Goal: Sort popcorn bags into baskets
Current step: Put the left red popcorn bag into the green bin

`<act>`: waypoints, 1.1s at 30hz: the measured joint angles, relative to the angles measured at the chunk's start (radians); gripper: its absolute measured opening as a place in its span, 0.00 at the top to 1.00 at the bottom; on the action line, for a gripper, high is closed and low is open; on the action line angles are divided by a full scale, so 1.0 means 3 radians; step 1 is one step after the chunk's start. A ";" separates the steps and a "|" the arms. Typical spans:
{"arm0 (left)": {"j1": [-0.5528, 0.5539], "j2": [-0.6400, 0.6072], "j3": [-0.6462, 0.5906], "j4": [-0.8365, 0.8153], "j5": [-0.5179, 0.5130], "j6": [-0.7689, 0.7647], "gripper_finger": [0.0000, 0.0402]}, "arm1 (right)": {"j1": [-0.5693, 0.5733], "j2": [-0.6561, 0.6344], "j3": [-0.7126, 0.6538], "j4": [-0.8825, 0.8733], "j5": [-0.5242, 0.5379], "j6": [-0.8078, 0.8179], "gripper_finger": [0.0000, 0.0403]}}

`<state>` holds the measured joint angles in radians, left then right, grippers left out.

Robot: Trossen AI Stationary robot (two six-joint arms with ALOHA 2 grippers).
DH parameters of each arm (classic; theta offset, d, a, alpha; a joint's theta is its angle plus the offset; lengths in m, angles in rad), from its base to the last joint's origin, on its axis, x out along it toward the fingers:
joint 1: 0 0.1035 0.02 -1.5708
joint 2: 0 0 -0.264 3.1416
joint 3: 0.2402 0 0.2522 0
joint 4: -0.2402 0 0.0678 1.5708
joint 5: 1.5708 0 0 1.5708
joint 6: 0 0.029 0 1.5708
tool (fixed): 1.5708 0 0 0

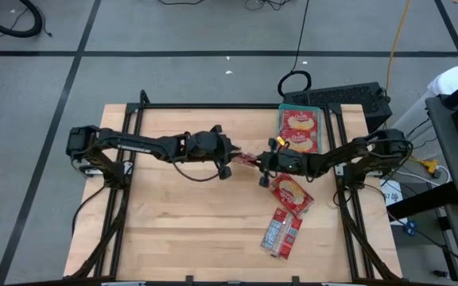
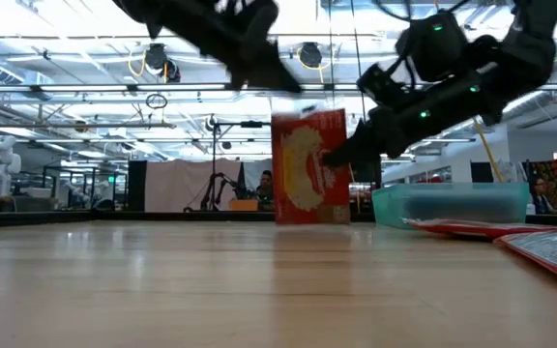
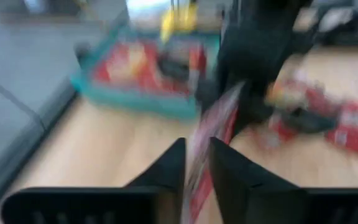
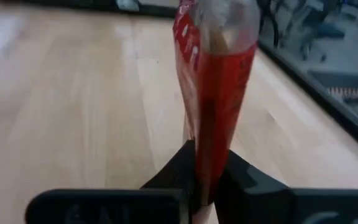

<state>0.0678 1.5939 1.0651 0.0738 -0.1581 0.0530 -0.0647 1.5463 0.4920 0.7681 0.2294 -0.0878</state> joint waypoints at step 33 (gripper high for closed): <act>-0.0027 0.0075 0.0015 -0.0244 -0.0089 0.0371 0.82 | -0.0395 0.0003 0.1171 -0.1777 -0.0708 -0.0448 0.96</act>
<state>0.0596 1.6165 1.0695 0.0005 -0.1848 0.1642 -0.1833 1.5471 0.8433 0.2351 0.0170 -0.2222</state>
